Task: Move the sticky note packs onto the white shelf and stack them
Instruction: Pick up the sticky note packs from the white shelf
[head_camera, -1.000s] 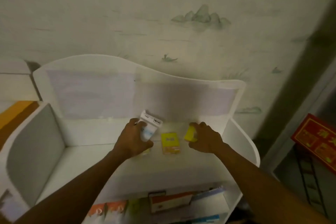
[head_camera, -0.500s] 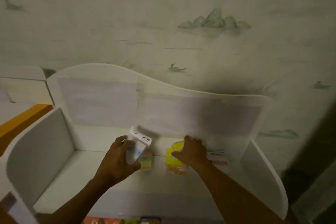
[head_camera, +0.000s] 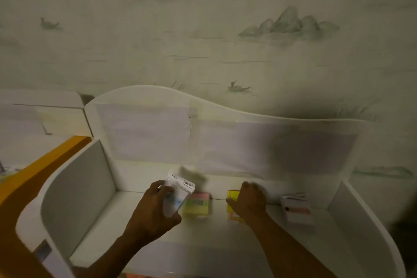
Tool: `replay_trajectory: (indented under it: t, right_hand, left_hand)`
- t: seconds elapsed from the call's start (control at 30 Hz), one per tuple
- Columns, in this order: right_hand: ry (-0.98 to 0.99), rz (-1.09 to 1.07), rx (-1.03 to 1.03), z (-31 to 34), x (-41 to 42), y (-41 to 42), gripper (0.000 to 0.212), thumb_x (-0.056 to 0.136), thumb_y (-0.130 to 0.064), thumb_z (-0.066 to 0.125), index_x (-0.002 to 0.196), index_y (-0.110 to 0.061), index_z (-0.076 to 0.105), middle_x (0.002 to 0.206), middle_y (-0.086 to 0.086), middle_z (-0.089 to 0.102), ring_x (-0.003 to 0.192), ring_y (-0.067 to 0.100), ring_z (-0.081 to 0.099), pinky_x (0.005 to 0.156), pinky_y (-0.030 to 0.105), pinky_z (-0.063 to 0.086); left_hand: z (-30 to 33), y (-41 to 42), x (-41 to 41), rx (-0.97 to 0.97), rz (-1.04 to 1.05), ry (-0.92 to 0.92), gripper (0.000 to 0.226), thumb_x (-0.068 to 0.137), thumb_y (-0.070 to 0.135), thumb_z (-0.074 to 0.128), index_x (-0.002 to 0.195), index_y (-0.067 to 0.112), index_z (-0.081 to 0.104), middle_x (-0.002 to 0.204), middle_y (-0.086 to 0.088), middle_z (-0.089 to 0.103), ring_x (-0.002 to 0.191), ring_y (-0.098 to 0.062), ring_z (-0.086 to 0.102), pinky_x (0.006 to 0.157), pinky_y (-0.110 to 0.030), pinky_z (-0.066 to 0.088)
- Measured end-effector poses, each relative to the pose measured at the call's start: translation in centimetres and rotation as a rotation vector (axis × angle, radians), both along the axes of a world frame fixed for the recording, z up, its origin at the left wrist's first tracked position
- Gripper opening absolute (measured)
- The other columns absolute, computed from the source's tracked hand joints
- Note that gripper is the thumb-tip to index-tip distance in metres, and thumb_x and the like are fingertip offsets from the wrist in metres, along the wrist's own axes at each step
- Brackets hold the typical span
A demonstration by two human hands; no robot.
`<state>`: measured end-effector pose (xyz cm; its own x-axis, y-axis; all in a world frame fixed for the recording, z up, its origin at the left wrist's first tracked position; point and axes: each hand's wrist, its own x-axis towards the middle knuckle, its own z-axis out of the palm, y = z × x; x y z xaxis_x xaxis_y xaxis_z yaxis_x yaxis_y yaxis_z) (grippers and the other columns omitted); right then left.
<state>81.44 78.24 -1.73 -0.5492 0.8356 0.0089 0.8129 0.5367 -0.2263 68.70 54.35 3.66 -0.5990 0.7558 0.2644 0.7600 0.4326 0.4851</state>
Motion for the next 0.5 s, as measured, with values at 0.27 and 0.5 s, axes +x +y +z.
replay_trajectory:
  t: [0.27, 0.5]
  right_hand:
    - [-0.022, 0.018, 0.012, -0.6, -1.6, 0.5, 0.067, 0.082, -0.063, 0.059, 0.123, -0.011, 0.05, 0.126, 0.009, 0.055, 0.116, 0.023, 0.054, 0.092, 0.031, 0.043]
    - [-0.007, 0.007, -0.01, -1.0, -1.4, 0.9, 0.072, 0.081, -0.067, 0.057, 0.124, -0.01, 0.05, 0.126, 0.011, 0.054, 0.117, 0.025, 0.052, 0.093, 0.032, 0.042]
  left_hand:
    - [-0.8, -1.0, -0.7, 0.003, 0.006, 0.003, 0.062, 0.063, 0.037, 0.076, 0.119, 0.022, 0.057, 0.132, 0.006, 0.044, 0.097, -0.004, 0.047, 0.066, -0.001, 0.034]
    - [-0.7, -0.7, -0.6, -0.014, 0.017, 0.001, 0.064, 0.066, 0.035, 0.079, 0.123, 0.019, 0.055, 0.135, 0.003, 0.044, 0.096, -0.005, 0.046, 0.066, -0.002, 0.034]
